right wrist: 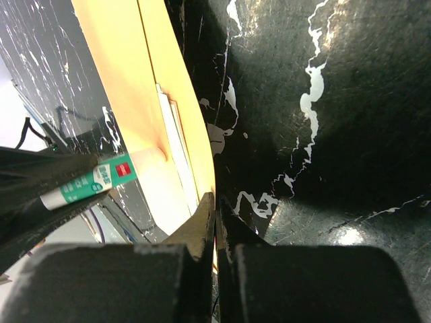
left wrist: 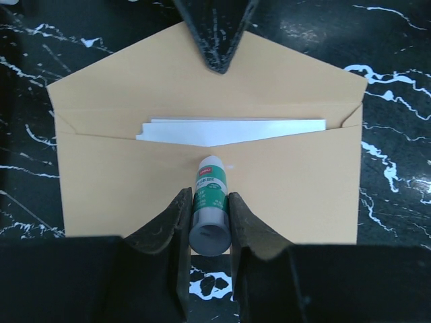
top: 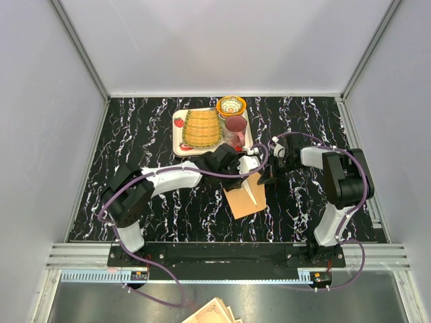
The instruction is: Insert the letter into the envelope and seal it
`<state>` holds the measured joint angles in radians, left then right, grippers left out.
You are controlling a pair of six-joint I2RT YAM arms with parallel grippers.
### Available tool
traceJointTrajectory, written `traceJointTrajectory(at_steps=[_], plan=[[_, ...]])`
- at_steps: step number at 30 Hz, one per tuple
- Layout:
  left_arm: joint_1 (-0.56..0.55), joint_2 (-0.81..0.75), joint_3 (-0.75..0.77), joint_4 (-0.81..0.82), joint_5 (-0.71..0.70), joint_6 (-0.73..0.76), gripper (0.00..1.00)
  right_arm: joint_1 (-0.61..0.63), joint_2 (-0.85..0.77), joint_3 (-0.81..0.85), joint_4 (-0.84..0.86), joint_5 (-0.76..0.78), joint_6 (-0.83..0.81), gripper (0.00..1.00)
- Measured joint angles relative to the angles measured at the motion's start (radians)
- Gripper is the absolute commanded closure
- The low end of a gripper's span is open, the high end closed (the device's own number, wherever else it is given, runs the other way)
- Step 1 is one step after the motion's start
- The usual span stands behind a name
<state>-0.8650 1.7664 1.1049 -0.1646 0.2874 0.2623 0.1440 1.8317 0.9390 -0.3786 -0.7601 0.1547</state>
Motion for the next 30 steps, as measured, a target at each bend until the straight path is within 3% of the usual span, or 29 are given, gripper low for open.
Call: traceJointTrajectory(at_steps=[21,30], plan=[[0.037,0.050,0.065,-0.029,0.006,-0.003,1.00,0.000,0.000,0.000,0.000,0.000,0.000,1.00],[-0.033,0.024,0.035,-0.026,-0.005,0.003,1.00,0.000,0.000,0.000,0.000,0.000,0.000,1.00]])
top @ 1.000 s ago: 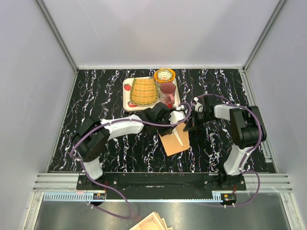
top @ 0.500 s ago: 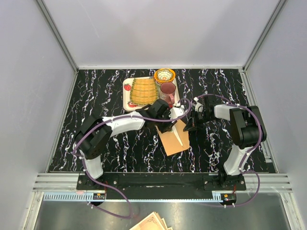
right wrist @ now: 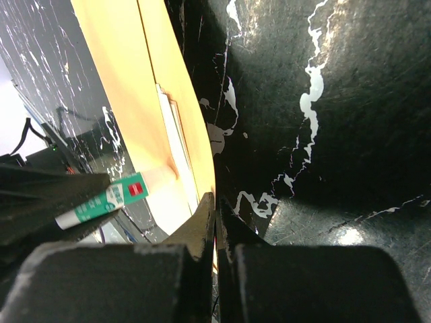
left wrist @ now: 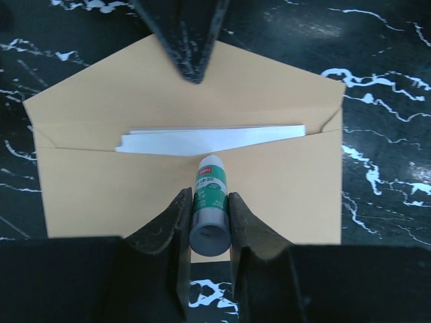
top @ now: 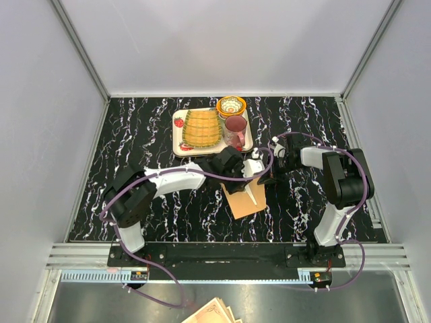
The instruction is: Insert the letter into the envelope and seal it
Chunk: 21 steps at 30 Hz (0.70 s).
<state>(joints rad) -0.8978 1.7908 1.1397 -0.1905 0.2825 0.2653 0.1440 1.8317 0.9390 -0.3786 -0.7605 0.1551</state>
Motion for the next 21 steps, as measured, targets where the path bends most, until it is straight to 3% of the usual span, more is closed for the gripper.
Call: traceJointTrajectory(at_steps=[6,16,21], plan=[[-0.009,-0.010,-0.008,-0.015,0.006,-0.011,1.00,0.000,0.000,0.000,0.000,0.000,0.000,1.00],[0.100,-0.002,0.023,-0.080,0.027,0.014,1.00,0.000,0.000,0.000,0.000,0.000,0.000,1.00],[0.068,-0.002,0.025,-0.085,0.027,0.035,1.00,0.000,0.000,0.000,0.000,0.000,0.000,1.00]])
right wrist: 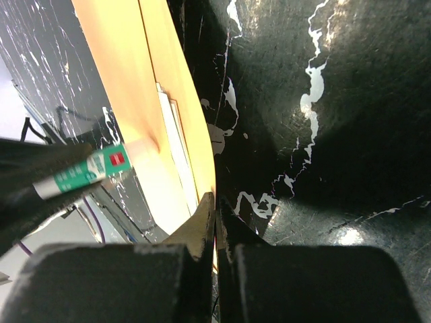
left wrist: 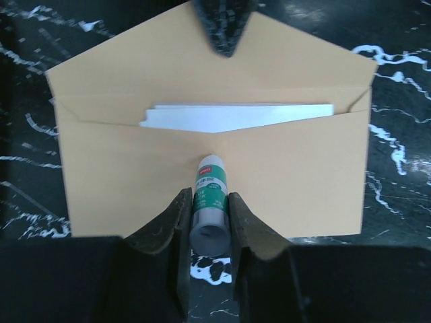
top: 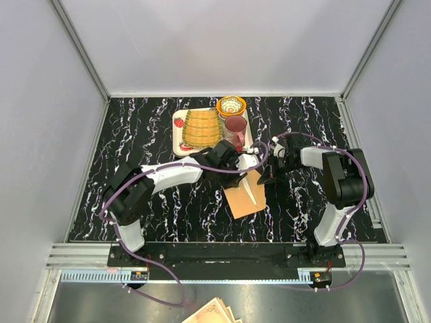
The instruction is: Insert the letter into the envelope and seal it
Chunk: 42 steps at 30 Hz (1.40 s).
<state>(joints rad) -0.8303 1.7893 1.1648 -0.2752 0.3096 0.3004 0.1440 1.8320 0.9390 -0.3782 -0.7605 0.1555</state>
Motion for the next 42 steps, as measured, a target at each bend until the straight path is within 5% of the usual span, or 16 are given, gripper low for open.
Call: traceJointTrajectory(at_steps=[8,21,33,42], plan=[[-0.069,-0.001,0.000,-0.004,0.009,0.006,1.00,0.000,0.000,0.000,0.000,0.000,0.000,1.00],[0.019,0.072,0.098,-0.042,0.015,0.011,1.00,0.000,0.002,0.000,0.000,0.000,0.000,1.00],[-0.088,0.021,0.037,-0.037,-0.006,0.006,1.00,0.000,0.002,0.000,0.000,0.000,0.000,1.00],[0.029,0.066,0.098,-0.066,0.012,0.003,1.00,0.000,0.002,0.000,0.000,0.000,0.000,1.00]])
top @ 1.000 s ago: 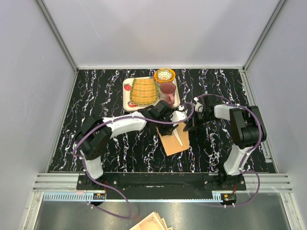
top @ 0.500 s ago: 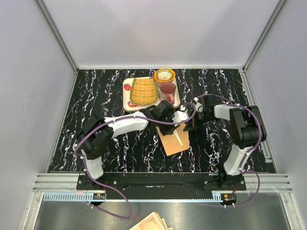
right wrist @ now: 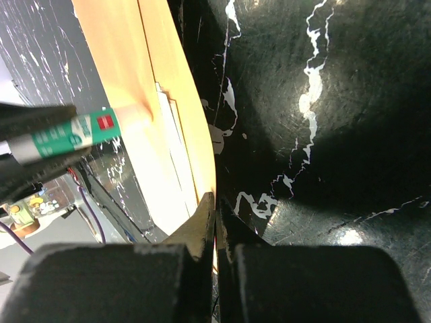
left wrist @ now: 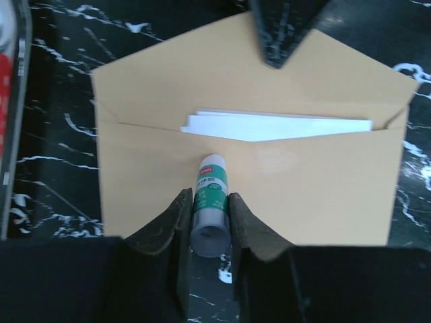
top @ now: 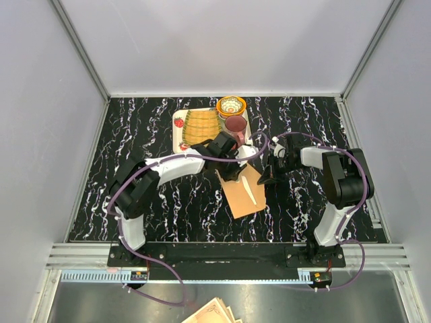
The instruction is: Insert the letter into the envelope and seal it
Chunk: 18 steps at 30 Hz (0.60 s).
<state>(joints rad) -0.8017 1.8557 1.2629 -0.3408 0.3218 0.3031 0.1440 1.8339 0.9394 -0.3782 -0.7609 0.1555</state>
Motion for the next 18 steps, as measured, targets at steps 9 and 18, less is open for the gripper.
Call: traceJointTrajectory(at_steps=[9,18], plan=[[-0.033,0.004,0.003,0.014,-0.014,0.026,1.00,0.000,0.000,0.000,0.000,0.000,0.001,1.00],[-0.096,-0.043,-0.054,0.010,-0.008,0.029,1.00,0.000,0.000,0.000,0.000,0.000,0.003,1.00]])
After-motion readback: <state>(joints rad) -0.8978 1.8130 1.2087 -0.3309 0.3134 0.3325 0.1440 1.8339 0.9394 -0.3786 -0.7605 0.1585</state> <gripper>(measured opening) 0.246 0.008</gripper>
